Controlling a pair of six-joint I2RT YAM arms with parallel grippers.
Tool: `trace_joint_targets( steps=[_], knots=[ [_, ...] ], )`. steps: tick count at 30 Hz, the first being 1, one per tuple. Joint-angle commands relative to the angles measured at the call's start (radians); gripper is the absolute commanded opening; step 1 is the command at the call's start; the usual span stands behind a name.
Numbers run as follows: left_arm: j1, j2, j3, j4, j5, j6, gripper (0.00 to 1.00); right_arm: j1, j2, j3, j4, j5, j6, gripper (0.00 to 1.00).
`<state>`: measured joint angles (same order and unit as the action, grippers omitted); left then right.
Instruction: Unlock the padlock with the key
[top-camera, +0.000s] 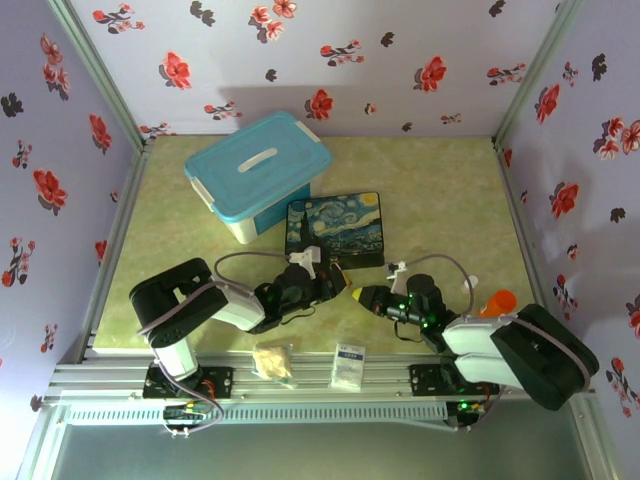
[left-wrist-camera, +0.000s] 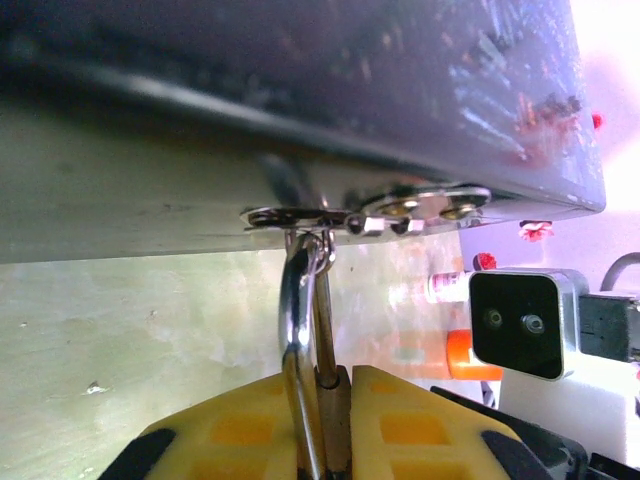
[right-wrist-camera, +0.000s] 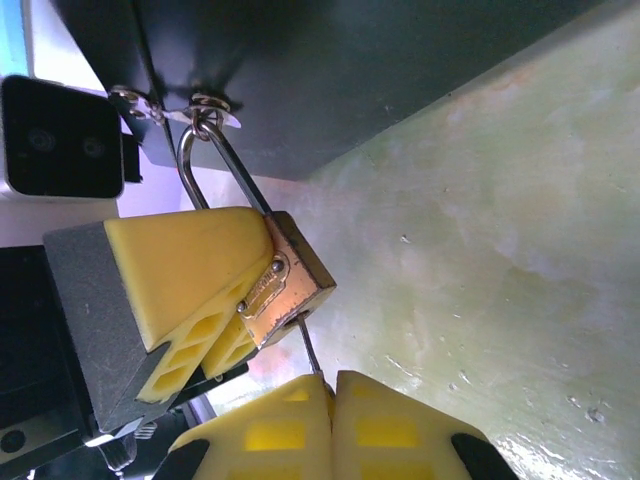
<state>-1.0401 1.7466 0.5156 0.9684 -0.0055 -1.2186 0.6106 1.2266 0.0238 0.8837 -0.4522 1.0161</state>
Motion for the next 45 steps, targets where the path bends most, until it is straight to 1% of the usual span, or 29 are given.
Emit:
trace_joint_targets(
  steps=[1, 10, 13, 15, 20, 23, 30, 39, 42, 45],
  knots=[
    [0.016, -0.010, 0.027, 0.064, 0.006, -0.043, 0.00, -0.038, 0.032, -0.002, 0.223, -0.008, 0.066, 0.00],
    [0.017, -0.012, 0.032, 0.043, 0.006, -0.040, 0.00, -0.040, 0.110, 0.023, 0.312, -0.045, 0.093, 0.00],
    [0.022, -0.012, 0.045, 0.043, 0.008, -0.045, 0.00, -0.033, 0.127, 0.032, 0.314, -0.052, 0.087, 0.00],
    [0.020, -0.022, 0.062, 0.027, 0.013, -0.040, 0.00, -0.029, 0.143, 0.033, 0.330, -0.037, 0.094, 0.00],
    [0.020, -0.054, 0.077, -0.010, 0.014, -0.025, 0.00, -0.025, 0.205, 0.031, 0.449, 0.023, 0.155, 0.00],
    [0.022, -0.055, 0.075, -0.017, 0.017, -0.027, 0.00, -0.020, 0.237, 0.037, 0.501, 0.034, 0.176, 0.00],
    [0.014, -0.042, 0.086, -0.018, 0.026, -0.029, 0.00, 0.059, 0.263, 0.087, 0.501, 0.082, 0.185, 0.00],
    [0.015, -0.044, 0.078, -0.004, 0.033, -0.039, 0.00, 0.060, 0.230, 0.047, 0.501, 0.158, 0.187, 0.00],
    [0.014, -0.051, 0.080, -0.006, 0.041, -0.050, 0.00, 0.057, 0.233, 0.060, 0.501, 0.153, 0.183, 0.00],
    [0.013, -0.051, 0.069, 0.043, 0.064, -0.077, 0.00, 0.035, 0.231, 0.072, 0.501, 0.128, 0.187, 0.00]
  ],
)
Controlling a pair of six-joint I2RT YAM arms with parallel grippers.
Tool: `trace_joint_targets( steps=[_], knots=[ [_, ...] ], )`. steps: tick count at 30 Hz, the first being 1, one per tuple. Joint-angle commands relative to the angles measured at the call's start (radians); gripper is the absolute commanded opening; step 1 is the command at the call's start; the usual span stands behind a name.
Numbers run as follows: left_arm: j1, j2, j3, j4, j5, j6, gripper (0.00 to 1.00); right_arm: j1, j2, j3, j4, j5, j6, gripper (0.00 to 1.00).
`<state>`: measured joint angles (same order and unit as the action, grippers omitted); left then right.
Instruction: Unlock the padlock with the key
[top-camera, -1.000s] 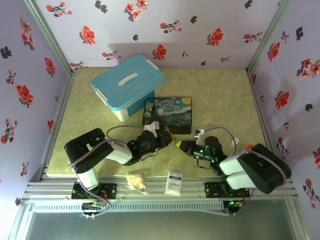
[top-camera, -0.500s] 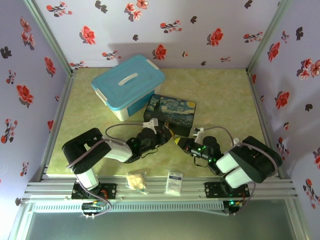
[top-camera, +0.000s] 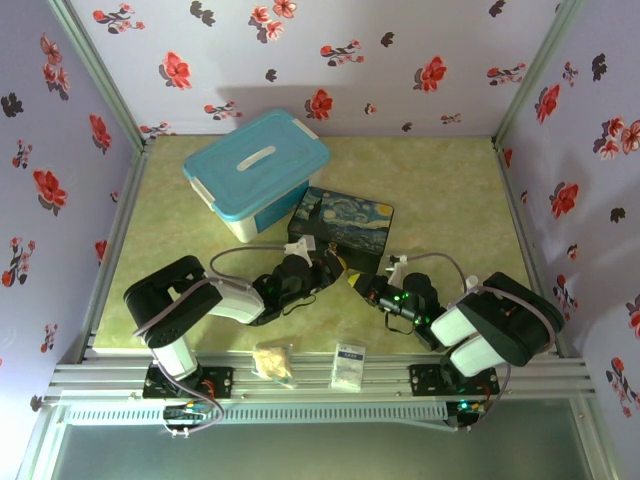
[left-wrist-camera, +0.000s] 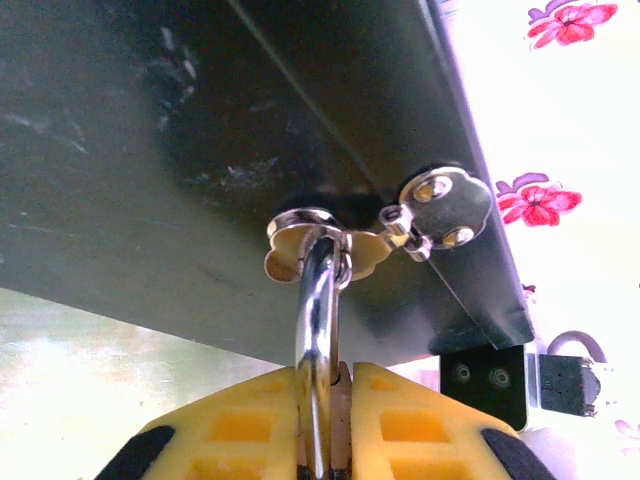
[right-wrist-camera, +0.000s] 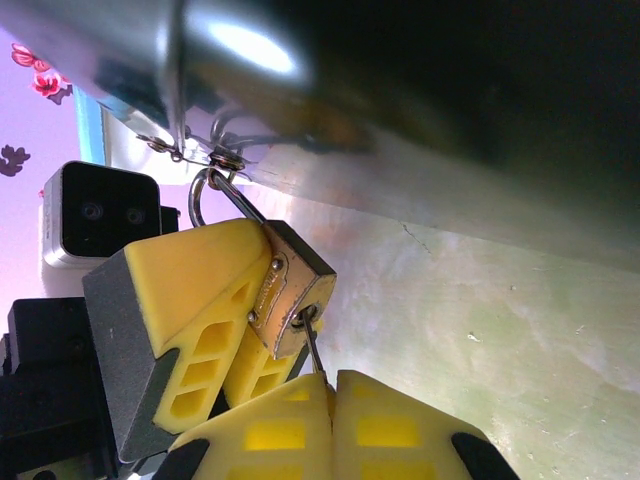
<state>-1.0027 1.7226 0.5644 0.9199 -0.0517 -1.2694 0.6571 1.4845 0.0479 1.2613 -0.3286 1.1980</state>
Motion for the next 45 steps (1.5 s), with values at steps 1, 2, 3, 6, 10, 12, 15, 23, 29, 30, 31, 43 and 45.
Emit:
trace_joint_targets(
  steps=[1, 2, 3, 6, 10, 12, 15, 23, 29, 30, 31, 43, 45],
  knots=[
    [-0.025, -0.029, 0.014, 0.112, 0.113, -0.041, 0.00, -0.030, -0.024, 0.048, 0.124, -0.013, 0.008, 0.00],
    [-0.025, -0.030, 0.011, 0.127, 0.116, -0.048, 0.00, -0.043, -0.021, 0.050, 0.124, -0.035, 0.010, 0.00],
    [-0.025, -0.034, 0.006, 0.137, 0.118, -0.055, 0.00, -0.061, -0.009, 0.055, 0.124, -0.069, 0.018, 0.00],
    [-0.025, -0.031, 0.000, 0.169, 0.123, -0.069, 0.00, -0.079, 0.047, 0.084, 0.124, -0.129, 0.064, 0.00],
    [-0.024, -0.019, 0.002, 0.219, 0.147, -0.089, 0.00, -0.075, 0.067, 0.100, 0.124, -0.174, 0.082, 0.00],
    [-0.024, -0.021, -0.004, 0.227, 0.152, -0.090, 0.00, -0.099, 0.058, 0.087, 0.124, -0.187, 0.083, 0.00],
    [-0.023, -0.027, -0.007, 0.235, 0.166, -0.095, 0.00, -0.151, 0.083, 0.082, 0.124, -0.234, 0.090, 0.00],
    [-0.021, -0.012, -0.008, 0.300, 0.234, -0.131, 0.00, -0.228, 0.158, 0.109, 0.124, -0.357, 0.066, 0.00],
    [-0.020, -0.021, -0.011, 0.253, 0.232, -0.094, 0.00, -0.233, 0.170, 0.127, 0.124, -0.372, 0.089, 0.00],
    [-0.020, -0.022, -0.019, 0.252, 0.217, -0.094, 0.00, -0.223, 0.163, 0.126, 0.125, -0.358, 0.096, 0.00],
    [-0.020, -0.016, -0.023, 0.258, 0.208, -0.098, 0.00, -0.207, 0.154, 0.125, 0.125, -0.340, 0.097, 0.00],
    [-0.049, -0.008, 0.024, 0.276, 0.233, -0.120, 0.00, -0.142, 0.019, 0.100, 0.053, -0.115, 0.012, 0.00],
    [-0.052, -0.011, 0.021, 0.272, 0.233, -0.124, 0.00, -0.142, -0.004, 0.097, 0.019, -0.082, 0.003, 0.00]
  ],
)
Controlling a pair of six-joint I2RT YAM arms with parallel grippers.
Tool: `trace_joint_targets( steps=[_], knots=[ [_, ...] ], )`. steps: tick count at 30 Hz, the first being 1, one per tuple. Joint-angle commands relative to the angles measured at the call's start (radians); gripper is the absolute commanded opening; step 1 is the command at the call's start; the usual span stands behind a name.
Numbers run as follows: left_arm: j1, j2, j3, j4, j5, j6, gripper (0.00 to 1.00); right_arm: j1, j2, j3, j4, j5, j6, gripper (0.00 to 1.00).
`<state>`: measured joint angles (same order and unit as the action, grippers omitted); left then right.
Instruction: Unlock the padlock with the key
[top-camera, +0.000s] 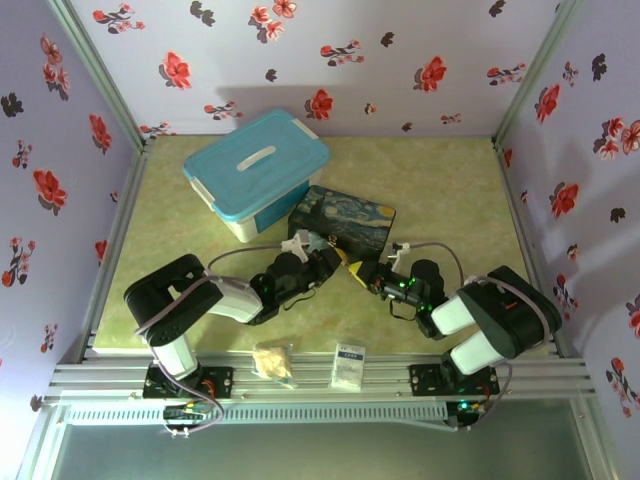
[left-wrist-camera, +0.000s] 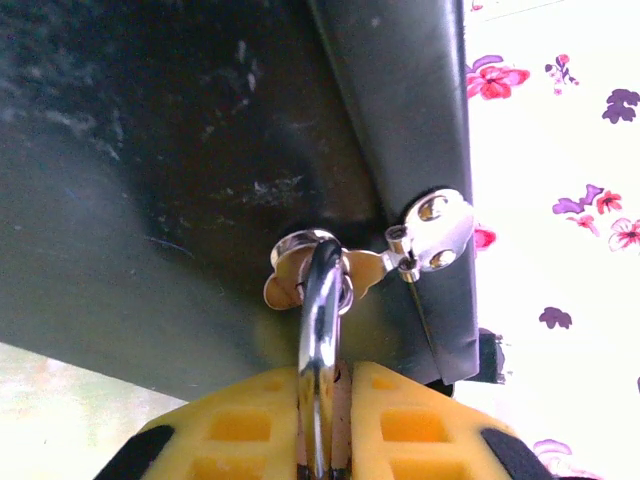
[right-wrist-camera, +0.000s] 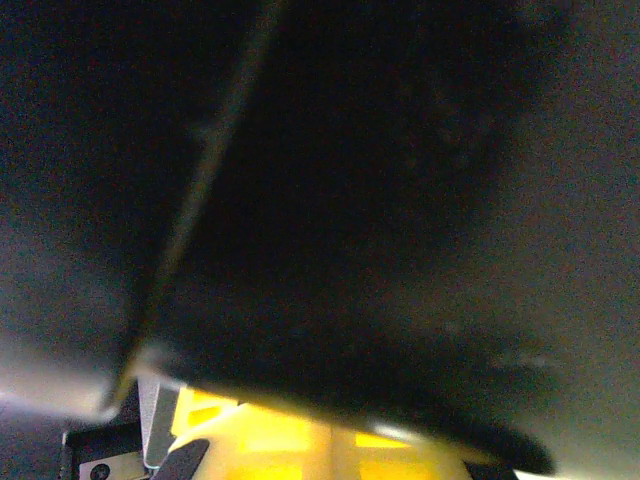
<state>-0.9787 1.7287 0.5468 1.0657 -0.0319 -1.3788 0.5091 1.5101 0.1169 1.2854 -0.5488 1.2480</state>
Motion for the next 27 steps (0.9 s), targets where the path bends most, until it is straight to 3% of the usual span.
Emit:
trace_joint_targets(
  steps=[1, 4, 15, 22, 25, 27],
  knots=[
    [-0.078, -0.016, 0.037, 0.126, 0.211, -0.016, 0.00, 0.006, -0.043, 0.025, -0.022, 0.156, -0.049, 0.00],
    [-0.081, -0.001, 0.032, 0.131, 0.210, -0.018, 0.00, -0.006, -0.075, 0.004, -0.024, 0.195, -0.026, 0.00],
    [-0.108, 0.069, 0.055, 0.201, 0.216, -0.047, 0.00, -0.090, -0.090, 0.052, -0.163, 0.014, 0.017, 0.00],
    [-0.121, 0.095, 0.087, 0.201, 0.209, -0.049, 0.00, 0.028, -0.111, 0.078, -0.177, 0.129, -0.019, 0.01],
    [-0.121, 0.090, 0.075, 0.196, 0.190, -0.048, 0.00, 0.019, -0.131, 0.059, -0.201, 0.144, -0.022, 0.11],
    [-0.118, 0.088, 0.059, 0.196, 0.168, -0.047, 0.00, 0.013, -0.155, 0.047, -0.242, 0.143, -0.036, 0.12]
  ],
)
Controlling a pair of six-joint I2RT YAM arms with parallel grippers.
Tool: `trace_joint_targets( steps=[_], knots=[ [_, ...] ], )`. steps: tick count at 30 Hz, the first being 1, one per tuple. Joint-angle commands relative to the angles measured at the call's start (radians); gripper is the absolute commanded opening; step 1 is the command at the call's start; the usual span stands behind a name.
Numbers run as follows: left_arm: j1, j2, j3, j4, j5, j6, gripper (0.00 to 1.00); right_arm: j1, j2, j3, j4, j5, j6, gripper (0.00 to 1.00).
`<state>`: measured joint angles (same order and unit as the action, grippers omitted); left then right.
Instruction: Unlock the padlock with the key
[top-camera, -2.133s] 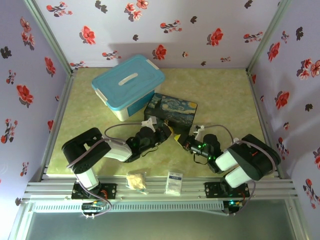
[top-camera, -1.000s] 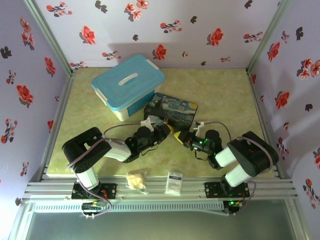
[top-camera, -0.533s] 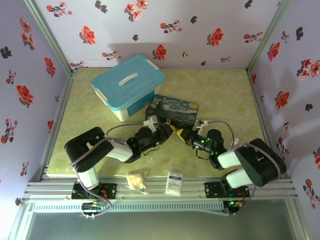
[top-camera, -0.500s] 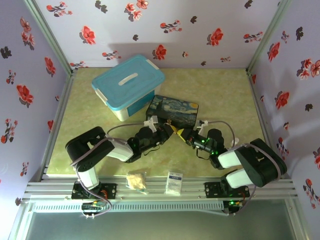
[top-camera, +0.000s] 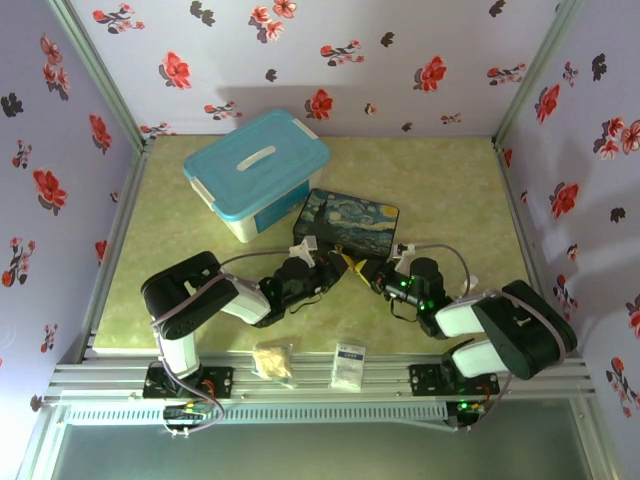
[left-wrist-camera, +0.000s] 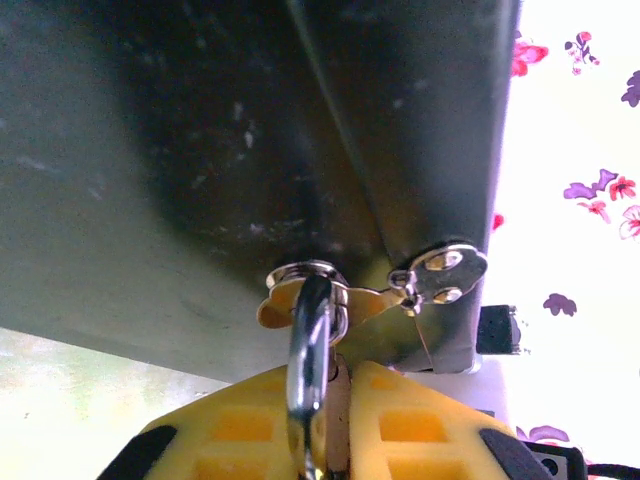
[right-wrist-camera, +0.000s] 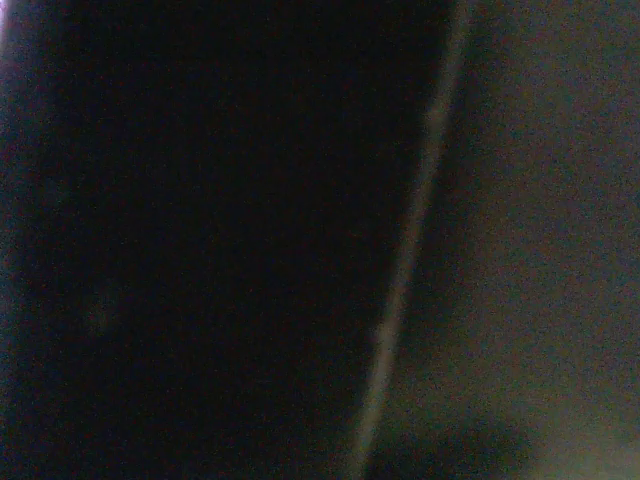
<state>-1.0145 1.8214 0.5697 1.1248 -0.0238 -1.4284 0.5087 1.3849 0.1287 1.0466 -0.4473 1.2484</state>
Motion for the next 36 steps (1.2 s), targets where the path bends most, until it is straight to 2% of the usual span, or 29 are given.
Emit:
trace_joint_targets(
  steps=[1, 2, 4, 5, 10, 16, 28, 36],
  knots=[
    [-0.081, -0.009, 0.029, 0.136, 0.146, 0.006, 0.00, 0.012, -0.048, 0.027, -0.029, 0.047, -0.043, 0.12],
    [-0.081, -0.009, 0.022, 0.136, 0.138, 0.007, 0.00, 0.011, -0.067, 0.024, -0.057, 0.051, -0.053, 0.14],
    [-0.075, -0.004, 0.014, 0.136, 0.121, 0.006, 0.00, 0.011, -0.128, 0.016, -0.134, 0.057, -0.077, 0.25],
    [-0.073, -0.004, 0.008, 0.137, 0.112, 0.005, 0.00, 0.011, -0.160, 0.014, -0.177, 0.067, -0.088, 0.27],
    [-0.062, -0.009, -0.021, 0.131, 0.072, 0.014, 0.00, 0.012, -0.382, 0.013, -0.466, 0.111, -0.164, 0.26],
    [-0.053, 0.006, -0.020, 0.135, 0.070, 0.010, 0.00, 0.012, -0.537, -0.007, -0.644, 0.140, -0.193, 0.24],
    [-0.055, 0.011, -0.024, 0.143, 0.059, 0.002, 0.00, 0.039, -0.434, -0.005, -0.518, 0.118, -0.171, 0.03],
    [-0.062, 0.020, -0.010, 0.143, 0.063, -0.003, 0.00, 0.085, -0.329, 0.021, -0.414, 0.132, -0.150, 0.01]
  ],
)
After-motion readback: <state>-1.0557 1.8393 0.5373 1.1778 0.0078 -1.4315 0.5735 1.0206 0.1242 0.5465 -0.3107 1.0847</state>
